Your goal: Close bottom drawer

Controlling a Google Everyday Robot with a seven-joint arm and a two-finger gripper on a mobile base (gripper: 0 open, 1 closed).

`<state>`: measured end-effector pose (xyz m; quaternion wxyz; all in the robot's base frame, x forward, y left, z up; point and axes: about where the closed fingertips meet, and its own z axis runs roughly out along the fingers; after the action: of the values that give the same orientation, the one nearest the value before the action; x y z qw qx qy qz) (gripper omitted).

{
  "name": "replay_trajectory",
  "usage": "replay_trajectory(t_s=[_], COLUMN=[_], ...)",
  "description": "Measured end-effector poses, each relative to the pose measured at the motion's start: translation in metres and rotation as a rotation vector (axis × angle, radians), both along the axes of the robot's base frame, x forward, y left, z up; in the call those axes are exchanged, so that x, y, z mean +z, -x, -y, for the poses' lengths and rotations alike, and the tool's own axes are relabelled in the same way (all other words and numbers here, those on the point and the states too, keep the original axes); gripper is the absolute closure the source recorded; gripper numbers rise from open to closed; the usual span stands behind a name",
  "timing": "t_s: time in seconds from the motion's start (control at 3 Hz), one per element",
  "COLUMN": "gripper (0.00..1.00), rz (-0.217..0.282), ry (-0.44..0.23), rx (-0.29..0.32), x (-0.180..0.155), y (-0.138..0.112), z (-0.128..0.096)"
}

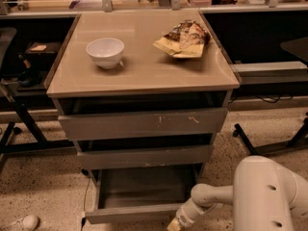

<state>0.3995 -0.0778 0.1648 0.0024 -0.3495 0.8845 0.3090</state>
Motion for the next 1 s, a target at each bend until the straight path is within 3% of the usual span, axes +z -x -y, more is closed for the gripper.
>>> replay_trajectory(t_s=[0.33,1.0], gripper=[1.0,1.0], rz=[0.015,0.209], ry=[-0.029,-0.095], rx=[0.022,-0.01], x=[-0.002,0.018], y=[0.003,-0.041], z=[-0.005,-0.009])
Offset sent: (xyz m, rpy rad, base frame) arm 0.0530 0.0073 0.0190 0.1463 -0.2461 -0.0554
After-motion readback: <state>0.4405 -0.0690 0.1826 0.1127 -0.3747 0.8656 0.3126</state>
